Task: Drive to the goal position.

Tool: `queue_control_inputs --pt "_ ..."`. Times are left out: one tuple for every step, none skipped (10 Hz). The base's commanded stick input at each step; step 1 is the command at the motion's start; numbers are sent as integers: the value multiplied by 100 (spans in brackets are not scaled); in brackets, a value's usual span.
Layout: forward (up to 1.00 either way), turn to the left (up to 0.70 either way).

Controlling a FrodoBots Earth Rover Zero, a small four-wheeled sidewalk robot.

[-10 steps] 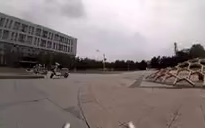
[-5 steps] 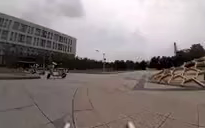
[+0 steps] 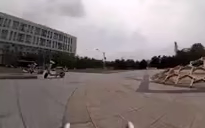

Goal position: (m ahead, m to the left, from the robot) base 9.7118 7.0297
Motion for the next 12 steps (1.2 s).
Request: queue_control_inputs --pt "84 0" --pt "84 0" --pt "84 0" --pt "84 0" --pt "84 0" --pt "84 0" --pt "84 0" --pt "84 0" --pt "84 0" --pt "84 0" --pt "84 0" --pt "84 0"
